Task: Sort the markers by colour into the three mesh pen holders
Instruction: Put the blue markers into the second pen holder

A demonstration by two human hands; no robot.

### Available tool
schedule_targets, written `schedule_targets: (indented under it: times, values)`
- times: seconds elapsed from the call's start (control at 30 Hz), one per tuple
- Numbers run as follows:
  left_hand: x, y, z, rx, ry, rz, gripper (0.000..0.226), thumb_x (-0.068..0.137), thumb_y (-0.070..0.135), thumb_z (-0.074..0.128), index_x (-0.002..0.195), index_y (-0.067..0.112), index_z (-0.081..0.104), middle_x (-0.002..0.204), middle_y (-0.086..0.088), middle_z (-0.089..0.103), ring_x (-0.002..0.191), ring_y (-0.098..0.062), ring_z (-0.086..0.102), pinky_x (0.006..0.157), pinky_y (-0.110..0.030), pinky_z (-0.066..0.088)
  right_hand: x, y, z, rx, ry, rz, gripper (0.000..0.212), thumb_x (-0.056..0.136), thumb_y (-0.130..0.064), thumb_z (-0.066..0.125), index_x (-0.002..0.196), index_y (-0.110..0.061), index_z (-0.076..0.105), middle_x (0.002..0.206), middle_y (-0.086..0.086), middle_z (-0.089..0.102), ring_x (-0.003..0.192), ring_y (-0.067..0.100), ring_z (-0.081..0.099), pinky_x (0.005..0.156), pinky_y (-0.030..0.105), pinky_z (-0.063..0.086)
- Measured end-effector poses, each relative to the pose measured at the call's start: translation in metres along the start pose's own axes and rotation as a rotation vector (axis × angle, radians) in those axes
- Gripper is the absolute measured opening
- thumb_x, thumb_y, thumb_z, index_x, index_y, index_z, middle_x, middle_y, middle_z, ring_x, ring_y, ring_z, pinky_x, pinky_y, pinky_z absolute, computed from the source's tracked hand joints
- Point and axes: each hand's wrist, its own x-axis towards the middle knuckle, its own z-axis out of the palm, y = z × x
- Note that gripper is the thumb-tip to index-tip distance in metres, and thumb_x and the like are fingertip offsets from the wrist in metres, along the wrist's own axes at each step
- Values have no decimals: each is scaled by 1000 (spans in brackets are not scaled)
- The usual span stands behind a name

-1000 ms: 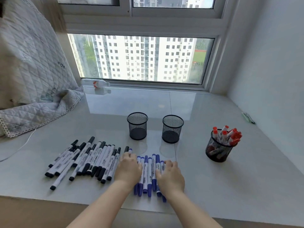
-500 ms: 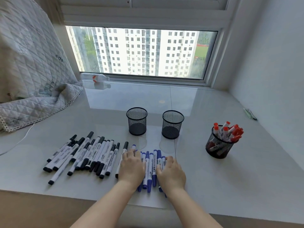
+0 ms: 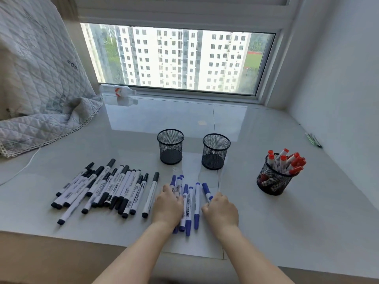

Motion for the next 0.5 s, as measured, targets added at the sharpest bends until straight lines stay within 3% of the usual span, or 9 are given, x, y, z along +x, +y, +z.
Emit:
schedule_targets:
  times: [0.1,0.17,0.27,0.37,0.5]
  values:
    - [2,-2,-1,-72,44,-66,35,91,27,49,116,4,43,87,-5,53,76,-21,51,61,-28,40,2,2,-3,2,-12,-20,22,85,-21,44,98,-5,52,100,11,61,86,27,57,64,25,33]
    - [2,-4,-2,-126,72,-107,35,90,26,50,118,5,44,78,1,48,70,-16,46,56,-25,35,6,6,-8,71,-36,-9,17,83,-23,46,84,-7,52,86,9,60,73,25,51,60,26,33]
    - [3,-5,-3,-214,57,-133,35,90,28,51,120,9,48,93,-4,59,78,-17,47,67,-26,36,14,13,-17,268,-58,56,23,79,-21,51,60,-12,41,62,2,49,55,17,44,46,26,31]
    - [7,-1,-8,-326,77,-140,17,91,32,50,96,16,55,86,-3,64,79,-20,56,67,-29,40,18,15,-23,618,-96,163,17,79,-14,53,66,-10,44,62,9,55,45,18,54,44,28,47]
    - [17,22,-15,-448,95,-49,19,91,34,52,82,18,55,73,-2,64,72,-18,64,66,-32,50,38,7,-44,710,-79,111,16,79,-10,52,67,-14,41,62,6,49,43,18,46,34,20,39]
